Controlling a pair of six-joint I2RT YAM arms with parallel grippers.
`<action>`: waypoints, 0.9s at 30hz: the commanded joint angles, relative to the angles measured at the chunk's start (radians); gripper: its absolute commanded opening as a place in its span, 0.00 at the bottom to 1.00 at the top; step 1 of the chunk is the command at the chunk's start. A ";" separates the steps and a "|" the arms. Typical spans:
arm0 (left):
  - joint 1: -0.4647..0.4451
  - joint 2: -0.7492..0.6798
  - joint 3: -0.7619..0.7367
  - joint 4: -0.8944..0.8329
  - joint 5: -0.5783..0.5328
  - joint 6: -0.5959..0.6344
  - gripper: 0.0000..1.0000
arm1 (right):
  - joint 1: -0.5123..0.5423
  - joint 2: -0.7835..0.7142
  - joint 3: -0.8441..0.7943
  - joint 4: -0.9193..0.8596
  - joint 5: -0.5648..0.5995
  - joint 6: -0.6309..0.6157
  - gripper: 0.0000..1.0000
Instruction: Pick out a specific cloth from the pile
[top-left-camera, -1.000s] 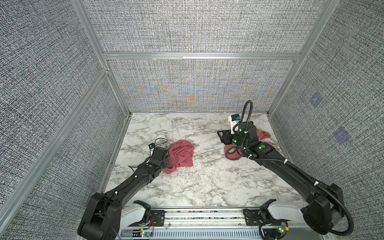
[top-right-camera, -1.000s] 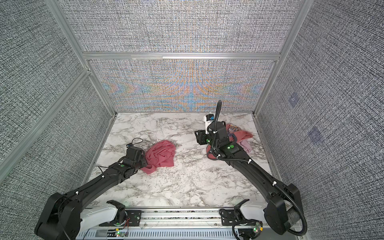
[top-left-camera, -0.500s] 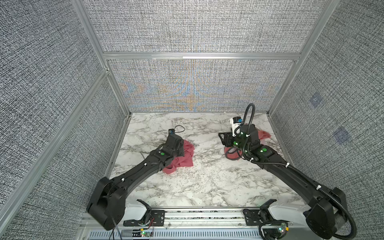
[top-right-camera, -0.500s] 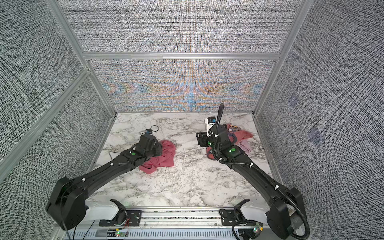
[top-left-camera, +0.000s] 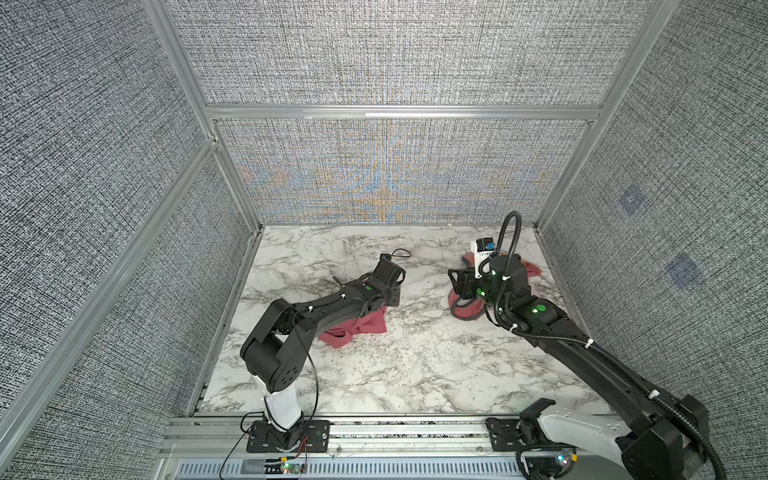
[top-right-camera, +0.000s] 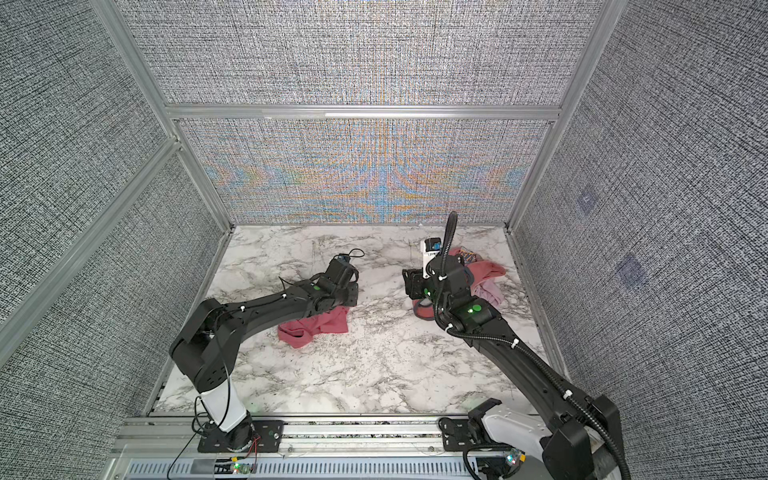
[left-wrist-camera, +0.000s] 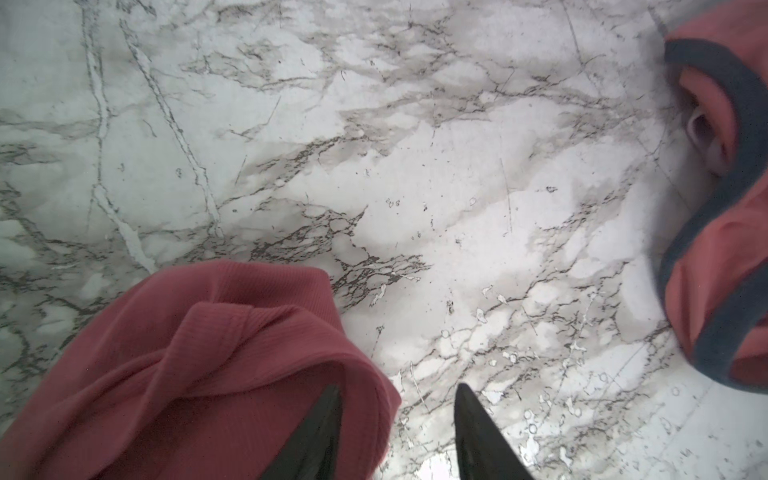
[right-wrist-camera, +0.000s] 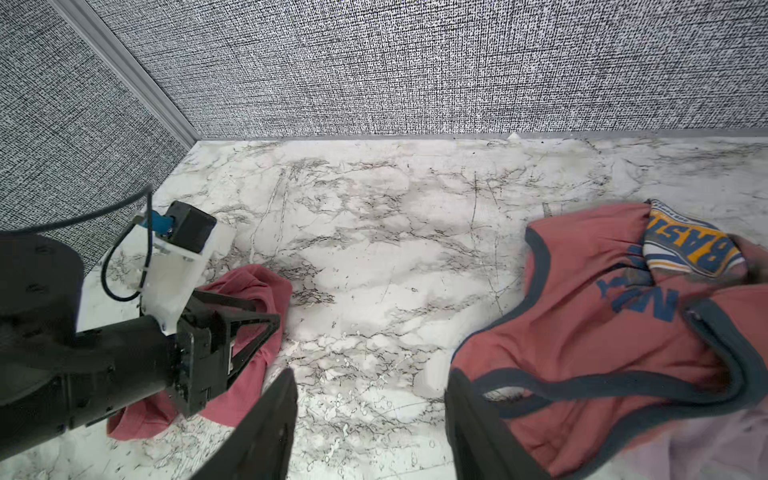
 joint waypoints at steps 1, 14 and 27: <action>-0.001 0.028 0.021 -0.015 -0.025 0.017 0.46 | -0.002 0.001 0.000 -0.003 0.011 -0.010 0.59; -0.001 0.123 0.075 -0.116 -0.112 -0.011 0.36 | -0.003 0.037 0.008 0.012 -0.012 -0.004 0.59; -0.003 0.052 0.082 -0.101 -0.085 0.011 0.00 | -0.005 0.048 0.018 0.010 -0.008 -0.003 0.59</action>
